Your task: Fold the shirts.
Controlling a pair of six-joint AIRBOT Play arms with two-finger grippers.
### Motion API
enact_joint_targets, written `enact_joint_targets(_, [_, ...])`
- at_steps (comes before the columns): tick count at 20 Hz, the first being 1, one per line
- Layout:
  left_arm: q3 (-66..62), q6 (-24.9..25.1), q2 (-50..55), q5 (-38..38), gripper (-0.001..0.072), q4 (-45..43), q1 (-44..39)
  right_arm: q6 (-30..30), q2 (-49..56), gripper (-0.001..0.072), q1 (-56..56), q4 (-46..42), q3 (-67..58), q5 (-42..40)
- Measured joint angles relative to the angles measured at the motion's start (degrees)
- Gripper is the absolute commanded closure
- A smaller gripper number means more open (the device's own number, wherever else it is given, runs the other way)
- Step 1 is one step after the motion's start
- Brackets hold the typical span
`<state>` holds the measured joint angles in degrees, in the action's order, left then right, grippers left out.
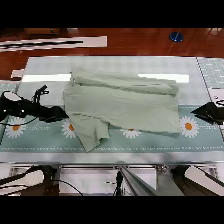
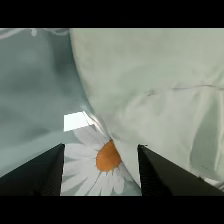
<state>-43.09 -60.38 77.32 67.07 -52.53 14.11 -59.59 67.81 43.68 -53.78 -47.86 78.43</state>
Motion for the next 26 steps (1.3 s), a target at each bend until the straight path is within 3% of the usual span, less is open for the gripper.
enact_joint_targets(2, [0.6, 0.1, 0.7, -1.6, 0.0185, 1.0, -2.4, 0.2, -0.1, 0.032, 0.1, 0.2, 0.9, 0.2])
enact_joint_targets(3, [0.8, 0.0, 1.4, -2.7, 0.0366, 1.6, -3.8, 0.2, -0.2, 0.032, 0.1, 0.3, 1.2, 0.4])
enact_joint_targets(4, [1.0, 0.0, 2.0, -4.5, 0.0625, 1.6, -5.2, 0.2, -0.3, 0.032, 0.1, 0.4, 1.5, 0.5])
enact_joint_targets(5, [1.0, 0.0, 2.8, -5.8, 0.068, 1.7, -6.4, 0.2, -0.7, 0.032, 0.1, 0.4, 1.6, 0.7])
enact_joint_targets(10, [1.2, -0.3, 5.0, -6.9, 0.0681, 3.8, -9.5, 0.0, -3.6, 0.0285, 0.1, -1.0, 1.9, 0.9])
enact_joint_targets(11, [1.3, -0.4, 5.2, -6.8, 0.0681, 3.8, -9.2, -0.5, -4.0, 0.0186, 0.1, -2.0, 2.0, 1.0])
enact_joint_targets(12, [1.3, -0.4, 5.3, -6.7, 0.0681, 3.9, -8.8, -1.4, -4.3, 0.0143, 0.1, -3.5, 2.0, 1.6])
enact_joint_targets(20, [1.4, 1.5, 5.6, -5.3, 0.0681, 4.0, -4.9, -6.1, -5.0, 0.0143, 0.1, -11.8, 7.3, 1.9])
enact_joint_targets(26, [1.4, 2.5, 5.6, -5.1, 0.0681, 3.7, -4.5, -6.7, -5.0, 0.0145, 0.1, -8.2, 13.9, -4.0])
